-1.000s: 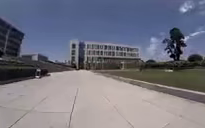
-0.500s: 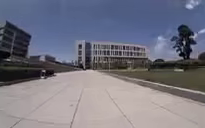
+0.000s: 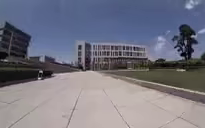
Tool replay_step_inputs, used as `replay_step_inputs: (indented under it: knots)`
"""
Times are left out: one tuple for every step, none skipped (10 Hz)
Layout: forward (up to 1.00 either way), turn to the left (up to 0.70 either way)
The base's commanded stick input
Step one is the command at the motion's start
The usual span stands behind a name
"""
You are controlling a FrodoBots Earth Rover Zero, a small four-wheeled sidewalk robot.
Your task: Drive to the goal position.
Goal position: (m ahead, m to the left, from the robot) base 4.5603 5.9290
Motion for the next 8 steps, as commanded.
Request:
replay_step_inputs:
  knots:
    - [0.70, 0.00]
    - [0.70, 0.00]
    - [0.70, 0.00]
    - [0.70, 0.00]
    - [0.70, 0.00]
    - [0.70, 0.00]
    - [0.70, 0.00]
    - [0.70, 0.00]
